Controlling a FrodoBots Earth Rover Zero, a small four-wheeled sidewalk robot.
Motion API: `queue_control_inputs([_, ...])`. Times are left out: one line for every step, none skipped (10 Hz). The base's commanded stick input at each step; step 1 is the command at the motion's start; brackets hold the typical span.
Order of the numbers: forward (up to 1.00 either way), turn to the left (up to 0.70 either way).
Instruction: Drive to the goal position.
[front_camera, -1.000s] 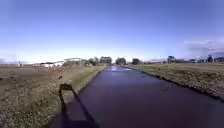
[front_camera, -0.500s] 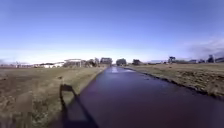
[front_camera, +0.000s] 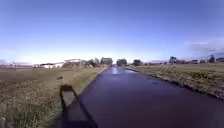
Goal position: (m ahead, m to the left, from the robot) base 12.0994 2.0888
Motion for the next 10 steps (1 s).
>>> queue_control_inputs([1.0, 0.0])
queue_control_inputs([1.0, 0.0])
queue_control_inputs([1.0, 0.0])
queue_control_inputs([1.0, 0.0])
queue_control_inputs([1.0, 0.0])
queue_control_inputs([1.0, 0.0])
queue_control_inputs([1.0, 0.0])
queue_control_inputs([1.0, 0.0])
queue_control_inputs([1.0, 0.0])
queue_control_inputs([1.0, -0.07])
